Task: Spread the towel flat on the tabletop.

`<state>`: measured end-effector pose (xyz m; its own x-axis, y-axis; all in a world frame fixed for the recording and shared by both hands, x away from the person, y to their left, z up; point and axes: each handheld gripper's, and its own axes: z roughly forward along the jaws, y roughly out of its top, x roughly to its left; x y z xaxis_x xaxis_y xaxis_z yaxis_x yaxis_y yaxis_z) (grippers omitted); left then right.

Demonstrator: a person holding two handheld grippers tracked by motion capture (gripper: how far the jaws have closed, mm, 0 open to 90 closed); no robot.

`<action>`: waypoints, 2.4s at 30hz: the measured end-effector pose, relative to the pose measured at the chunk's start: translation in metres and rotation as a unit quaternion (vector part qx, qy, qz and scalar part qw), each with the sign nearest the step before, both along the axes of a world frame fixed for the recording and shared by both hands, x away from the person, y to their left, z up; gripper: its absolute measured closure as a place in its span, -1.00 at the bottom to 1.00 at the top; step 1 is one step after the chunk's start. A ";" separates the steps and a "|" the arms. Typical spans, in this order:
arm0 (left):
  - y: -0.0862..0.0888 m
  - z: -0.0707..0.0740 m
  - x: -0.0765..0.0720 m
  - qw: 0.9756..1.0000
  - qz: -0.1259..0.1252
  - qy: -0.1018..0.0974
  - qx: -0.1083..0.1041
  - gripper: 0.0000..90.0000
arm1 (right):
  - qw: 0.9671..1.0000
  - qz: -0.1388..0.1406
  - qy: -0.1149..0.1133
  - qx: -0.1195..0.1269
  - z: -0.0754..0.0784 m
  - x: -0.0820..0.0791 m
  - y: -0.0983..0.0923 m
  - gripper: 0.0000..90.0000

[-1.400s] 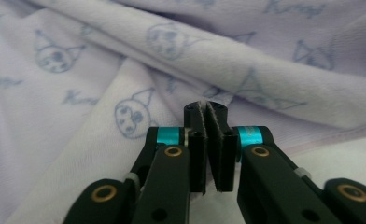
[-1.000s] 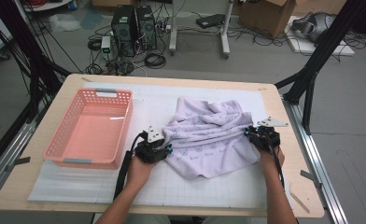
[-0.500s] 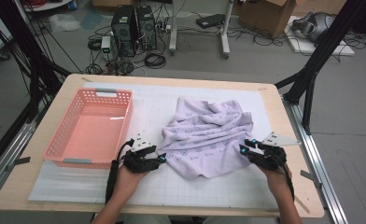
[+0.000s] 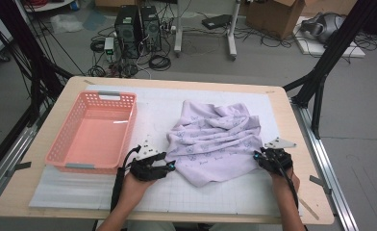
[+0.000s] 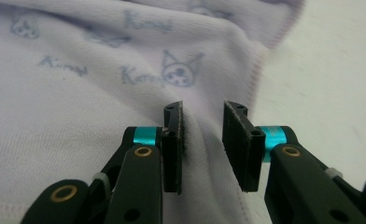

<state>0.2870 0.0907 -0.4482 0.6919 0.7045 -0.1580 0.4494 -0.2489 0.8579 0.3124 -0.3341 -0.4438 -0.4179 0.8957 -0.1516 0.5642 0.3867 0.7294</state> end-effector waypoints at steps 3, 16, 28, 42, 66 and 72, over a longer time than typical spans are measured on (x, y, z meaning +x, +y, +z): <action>-0.003 0.000 -0.007 1.000 -0.002 -0.001 0.003 0.07 | 1.000 -0.003 -0.022 0.009 0.003 -0.008 -0.003 0.48; -0.041 -0.002 -0.042 0.999 -0.037 -0.001 0.031 0.66 | 0.998 0.017 -0.059 0.026 0.012 -0.064 0.001 0.42; -0.099 0.001 -0.013 0.997 -0.008 0.044 0.068 0.15 | 0.997 0.030 -0.060 0.036 0.013 -0.097 0.000 0.40; -0.099 0.002 -0.017 0.994 -0.022 0.004 0.108 0.87 | 0.997 0.033 -0.060 0.039 0.012 -0.096 -0.001 0.40; 0.038 0.007 -0.076 0.999 0.046 0.010 0.016 0.18 | 0.994 0.065 0.024 0.084 -0.007 -0.079 0.025 0.49; 0.040 0.007 -0.073 0.999 0.052 0.004 0.001 0.15 | 0.999 0.025 0.009 -0.019 0.003 -0.086 0.015 0.95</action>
